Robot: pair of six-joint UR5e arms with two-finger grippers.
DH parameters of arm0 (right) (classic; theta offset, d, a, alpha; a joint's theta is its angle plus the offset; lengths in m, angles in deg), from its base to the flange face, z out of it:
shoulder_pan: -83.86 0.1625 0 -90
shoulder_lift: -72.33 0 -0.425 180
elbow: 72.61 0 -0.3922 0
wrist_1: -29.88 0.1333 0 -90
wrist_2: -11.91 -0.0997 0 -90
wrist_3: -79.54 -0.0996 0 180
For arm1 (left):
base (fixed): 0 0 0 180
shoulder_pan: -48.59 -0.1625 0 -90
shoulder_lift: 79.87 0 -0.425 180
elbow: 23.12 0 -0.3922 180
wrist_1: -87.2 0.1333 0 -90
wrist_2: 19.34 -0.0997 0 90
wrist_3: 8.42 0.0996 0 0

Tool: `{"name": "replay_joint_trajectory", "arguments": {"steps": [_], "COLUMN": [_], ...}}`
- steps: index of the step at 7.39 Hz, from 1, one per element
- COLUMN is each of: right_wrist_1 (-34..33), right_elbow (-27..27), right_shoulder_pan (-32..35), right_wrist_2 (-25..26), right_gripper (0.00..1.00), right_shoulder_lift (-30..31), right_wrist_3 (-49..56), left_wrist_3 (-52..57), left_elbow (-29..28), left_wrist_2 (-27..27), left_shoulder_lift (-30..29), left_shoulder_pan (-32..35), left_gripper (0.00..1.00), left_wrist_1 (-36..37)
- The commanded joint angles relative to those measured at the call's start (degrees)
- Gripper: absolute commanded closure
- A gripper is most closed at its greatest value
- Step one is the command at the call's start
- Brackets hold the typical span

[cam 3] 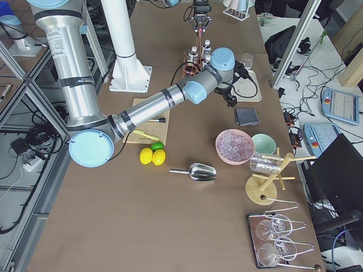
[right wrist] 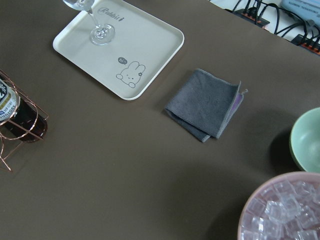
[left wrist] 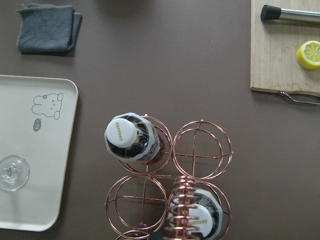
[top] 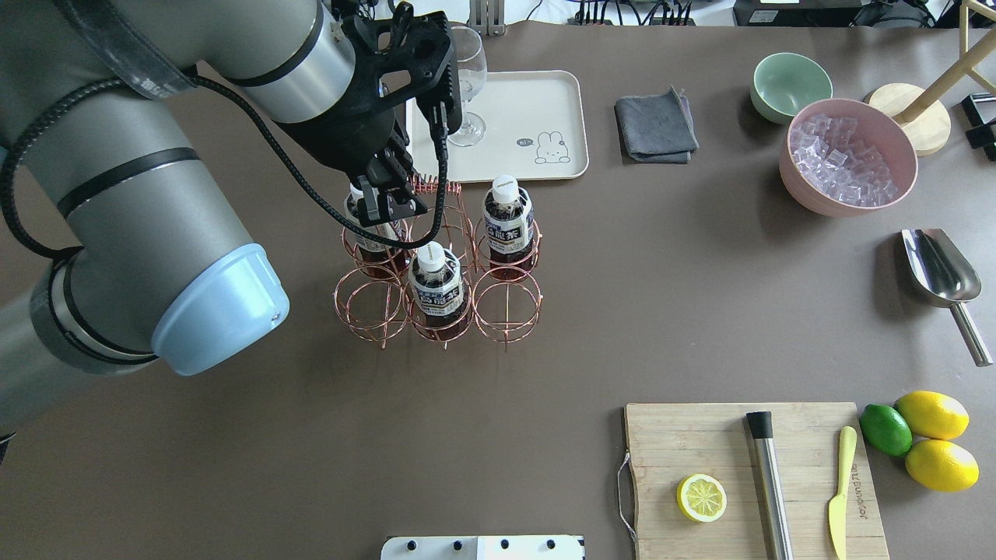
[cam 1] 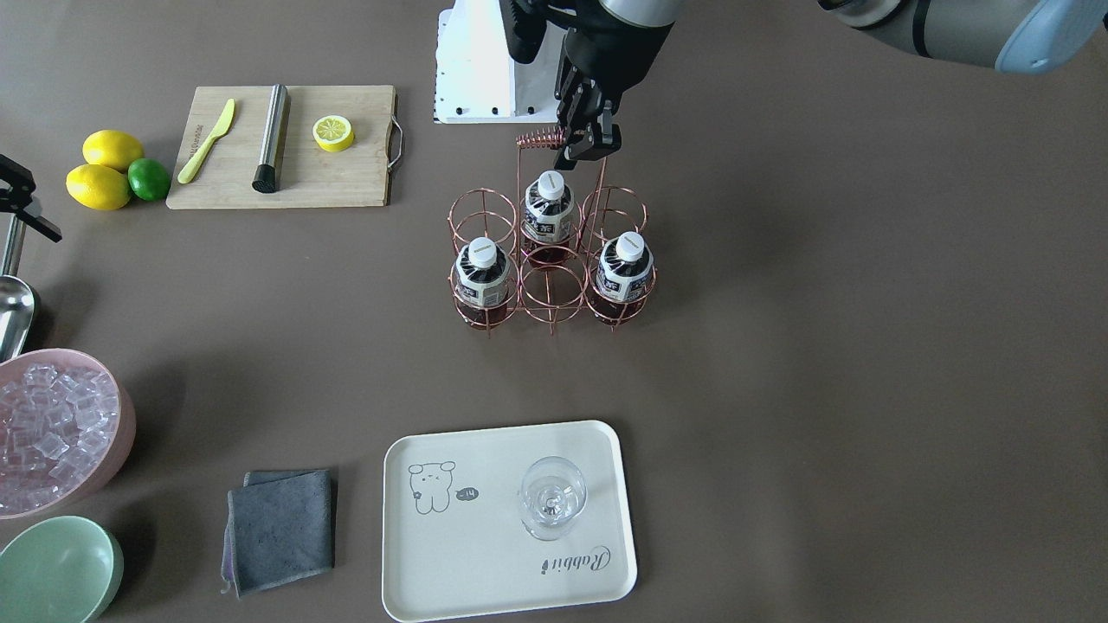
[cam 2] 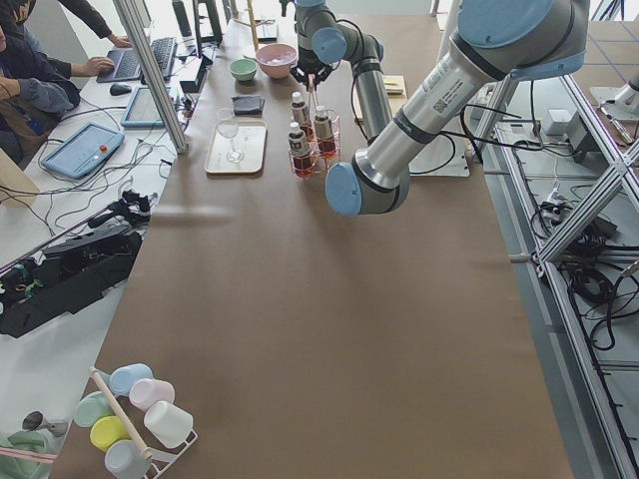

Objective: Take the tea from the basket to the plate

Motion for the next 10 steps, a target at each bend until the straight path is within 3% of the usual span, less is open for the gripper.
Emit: {"name": "replay_joint_trajectory", "arguments": {"steps": [1,2,4,7,8,10], "right_wrist_1": [21.5,31.1,41.8,42.7,42.7,42.7], "right_elbow": [-3.5,-6.1,-6.8,-6.4,-6.8,-6.9], "right_shoulder_pan": [-9.0,-11.5,-18.7,-26.2,-27.2,-33.3], "right_wrist_2": [6.9,9.5,18.8,31.3,32.5,40.0], "right_gripper": [0.00,0.00,0.00,0.00,0.00,0.00], "right_shoulder_lift": [-2.2,-2.2,-3.3,-10.6,-11.7,-11.8], "right_wrist_3": [-12.8,-17.2,-25.1,-30.0,-30.0,-29.8], "left_wrist_3": [-1.6,-1.6,-1.6,-1.6,-1.6,-1.7], "left_elbow": [-0.8,-0.6,-0.6,-0.6,-0.6,-0.7], "left_wrist_2": [-3.6,-3.6,-3.6,-3.6,-3.6,-3.6], "left_shoulder_lift": [-0.7,-0.7,-0.6,-0.5,-0.6,-0.5], "left_shoulder_pan": [-2.3,-2.3,-2.3,-2.3,-2.3,-2.3], "left_gripper": [1.00,1.00,1.00,1.00,1.00,1.00], "left_wrist_1": [-0.2,-0.1,-0.1,-0.1,-0.1,-0.1]}}
